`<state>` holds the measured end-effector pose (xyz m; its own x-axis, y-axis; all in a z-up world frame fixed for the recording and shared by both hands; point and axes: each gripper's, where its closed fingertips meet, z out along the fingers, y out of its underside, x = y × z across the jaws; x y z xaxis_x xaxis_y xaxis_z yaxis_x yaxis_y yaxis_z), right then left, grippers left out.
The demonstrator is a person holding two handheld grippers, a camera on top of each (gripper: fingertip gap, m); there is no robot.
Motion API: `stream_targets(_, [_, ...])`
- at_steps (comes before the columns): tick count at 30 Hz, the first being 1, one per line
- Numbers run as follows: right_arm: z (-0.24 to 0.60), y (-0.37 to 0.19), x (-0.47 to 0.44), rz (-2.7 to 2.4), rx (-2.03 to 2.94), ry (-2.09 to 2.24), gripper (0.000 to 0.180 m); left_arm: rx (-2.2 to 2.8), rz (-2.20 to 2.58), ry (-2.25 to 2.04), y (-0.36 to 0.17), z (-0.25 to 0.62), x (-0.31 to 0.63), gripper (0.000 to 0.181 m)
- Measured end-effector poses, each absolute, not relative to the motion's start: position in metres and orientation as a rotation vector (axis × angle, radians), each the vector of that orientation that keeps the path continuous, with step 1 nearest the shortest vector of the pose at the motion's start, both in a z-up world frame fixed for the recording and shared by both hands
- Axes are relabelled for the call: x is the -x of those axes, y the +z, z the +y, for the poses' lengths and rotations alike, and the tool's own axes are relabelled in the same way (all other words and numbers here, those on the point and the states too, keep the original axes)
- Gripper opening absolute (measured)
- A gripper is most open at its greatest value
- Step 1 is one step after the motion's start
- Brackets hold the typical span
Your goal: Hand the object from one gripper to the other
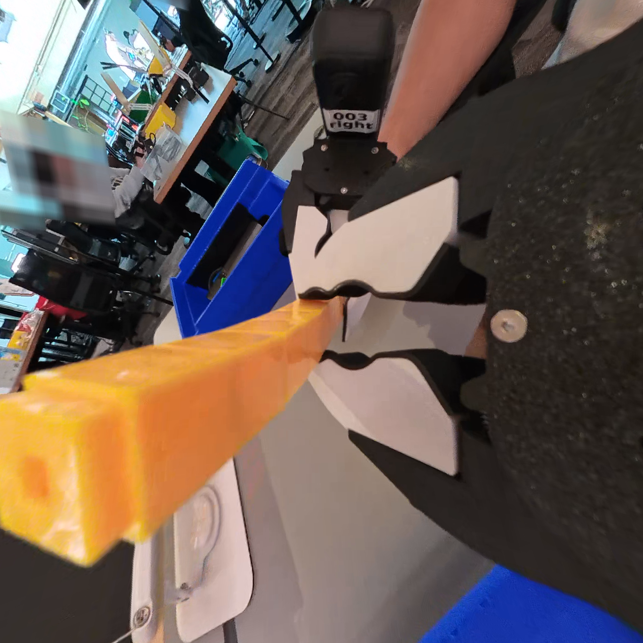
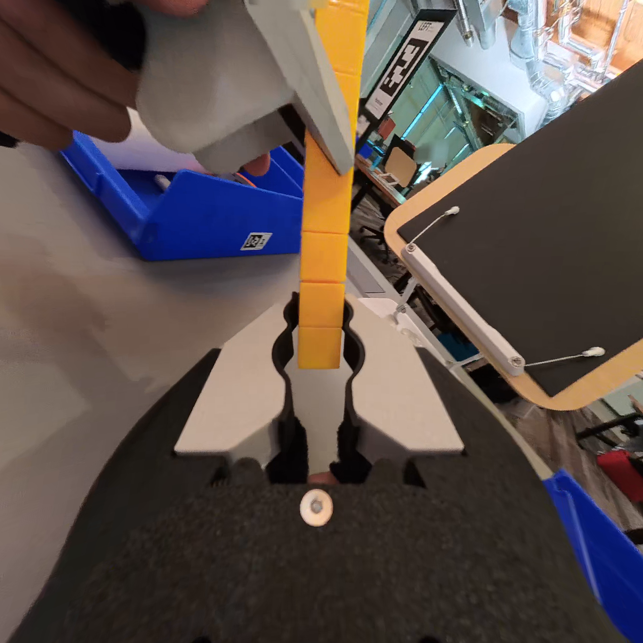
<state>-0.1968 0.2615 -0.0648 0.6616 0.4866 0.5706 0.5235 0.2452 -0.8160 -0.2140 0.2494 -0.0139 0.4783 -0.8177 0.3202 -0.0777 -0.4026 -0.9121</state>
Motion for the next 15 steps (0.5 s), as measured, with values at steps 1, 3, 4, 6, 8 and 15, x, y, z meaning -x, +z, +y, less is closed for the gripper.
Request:
stream_targets(1, [0.260, -0.066, 0.199, -0.927, 1.387, -0.001, 0.023, 1.807, 0.756, -1.020, -0.014, 0.249, 0.214, 0.025])
stream_targets(3, [0.260, -0.066, 0.199, -0.920, 1.384, 0.004, 0.023, 1.802, 0.755, -1.010, -0.014, 0.248, 0.214, 0.024])
stream_targets(4, [0.260, -0.067, 0.198, -0.921, 1.380, -0.006, 0.023, 1.794, 0.765, -0.994, -0.014, 0.248, 0.213, 0.024])
stream_targets(6, [0.260, -0.066, 0.198, -0.917, 1.369, -0.005, 0.023, 1.771, 0.790, -0.953, -0.013, 0.246, 0.212, 0.024])
stream_targets(8, [0.258, -0.065, 0.199, -0.881, 1.361, 0.066, 0.022, 1.750, 0.805, -0.910, -0.011, 0.245, 0.211, 0.023])
stream_targets(15, [0.246, -0.031, 0.184, -0.576, 1.420, 0.737, 0.059, 1.646, 0.773, -0.874, 0.013, 0.246, 0.220, 0.023])
